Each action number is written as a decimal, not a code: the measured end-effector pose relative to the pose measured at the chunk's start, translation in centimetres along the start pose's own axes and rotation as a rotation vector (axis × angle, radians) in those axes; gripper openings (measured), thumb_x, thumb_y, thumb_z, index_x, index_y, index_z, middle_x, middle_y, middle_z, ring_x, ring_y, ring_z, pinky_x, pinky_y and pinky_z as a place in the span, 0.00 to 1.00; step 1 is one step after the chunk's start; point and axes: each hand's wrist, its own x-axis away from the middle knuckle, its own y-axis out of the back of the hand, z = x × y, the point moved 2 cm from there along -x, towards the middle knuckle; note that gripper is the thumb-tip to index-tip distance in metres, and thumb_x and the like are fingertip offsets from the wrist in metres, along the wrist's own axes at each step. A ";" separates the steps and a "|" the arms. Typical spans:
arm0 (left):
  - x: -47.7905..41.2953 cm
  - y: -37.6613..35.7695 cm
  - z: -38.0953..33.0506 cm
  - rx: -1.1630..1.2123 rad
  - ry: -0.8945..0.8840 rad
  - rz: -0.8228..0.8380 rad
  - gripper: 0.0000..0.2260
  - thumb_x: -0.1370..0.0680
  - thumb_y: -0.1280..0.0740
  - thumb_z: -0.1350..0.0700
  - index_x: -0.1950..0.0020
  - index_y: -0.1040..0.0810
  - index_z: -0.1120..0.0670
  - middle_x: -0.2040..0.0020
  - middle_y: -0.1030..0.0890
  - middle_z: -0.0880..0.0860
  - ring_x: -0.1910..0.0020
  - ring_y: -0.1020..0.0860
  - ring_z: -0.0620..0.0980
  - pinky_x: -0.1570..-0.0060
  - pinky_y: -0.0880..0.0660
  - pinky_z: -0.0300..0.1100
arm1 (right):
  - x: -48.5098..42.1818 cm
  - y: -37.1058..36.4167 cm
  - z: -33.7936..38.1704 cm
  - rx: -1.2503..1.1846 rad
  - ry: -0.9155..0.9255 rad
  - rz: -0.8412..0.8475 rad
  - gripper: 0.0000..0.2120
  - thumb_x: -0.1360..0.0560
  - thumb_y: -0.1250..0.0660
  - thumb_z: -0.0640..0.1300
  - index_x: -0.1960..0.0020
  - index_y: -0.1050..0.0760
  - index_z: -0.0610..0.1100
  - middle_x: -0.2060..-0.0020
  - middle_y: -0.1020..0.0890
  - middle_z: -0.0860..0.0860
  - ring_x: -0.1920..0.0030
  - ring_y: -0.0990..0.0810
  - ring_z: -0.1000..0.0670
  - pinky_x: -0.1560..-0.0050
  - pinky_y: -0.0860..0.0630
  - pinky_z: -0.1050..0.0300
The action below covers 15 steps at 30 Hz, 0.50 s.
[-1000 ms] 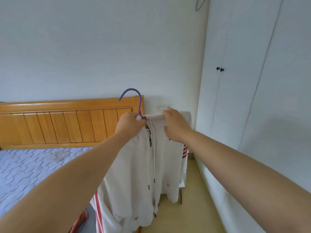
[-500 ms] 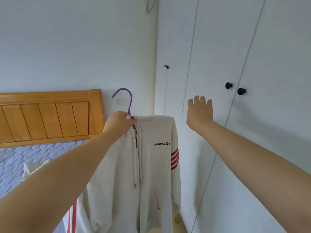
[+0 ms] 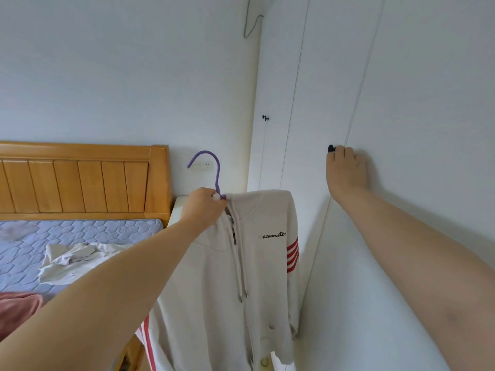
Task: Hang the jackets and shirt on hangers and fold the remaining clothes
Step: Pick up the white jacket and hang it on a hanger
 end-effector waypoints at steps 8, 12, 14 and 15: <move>0.2 -0.5 -1.6 -0.078 -0.025 0.028 0.12 0.21 0.36 0.51 0.64 0.27 0.53 0.69 0.27 0.48 0.70 0.29 0.44 0.73 0.37 0.35 | -2.2 0.0 -0.6 0.003 0.034 0.120 0.16 0.27 0.36 0.36 0.40 0.26 0.40 0.42 0.30 0.43 0.43 0.28 0.44 0.46 0.31 0.55; 0.4 0.5 -0.7 -0.061 0.014 0.022 0.12 0.22 0.36 0.52 0.65 0.28 0.52 0.68 0.26 0.49 0.70 0.29 0.45 0.72 0.36 0.37 | -2.6 1.9 -0.4 -0.095 0.059 0.134 0.14 0.28 0.36 0.32 0.43 0.26 0.39 0.45 0.27 0.42 0.45 0.24 0.42 0.52 0.28 0.53; 0.5 1.5 0.1 -0.092 0.028 0.017 0.12 0.22 0.36 0.51 0.65 0.28 0.52 0.68 0.26 0.49 0.69 0.29 0.46 0.72 0.35 0.38 | -2.4 3.0 0.5 -0.085 0.092 0.140 0.15 0.28 0.36 0.31 0.43 0.26 0.39 0.45 0.26 0.43 0.45 0.23 0.42 0.56 0.29 0.53; 0.5 2.0 0.5 -0.104 0.035 0.018 0.12 0.22 0.36 0.51 0.64 0.28 0.53 0.67 0.26 0.50 0.69 0.28 0.46 0.72 0.35 0.38 | -2.1 3.7 1.3 -0.068 0.122 0.138 0.15 0.28 0.36 0.31 0.43 0.26 0.39 0.45 0.26 0.43 0.46 0.23 0.42 0.57 0.30 0.54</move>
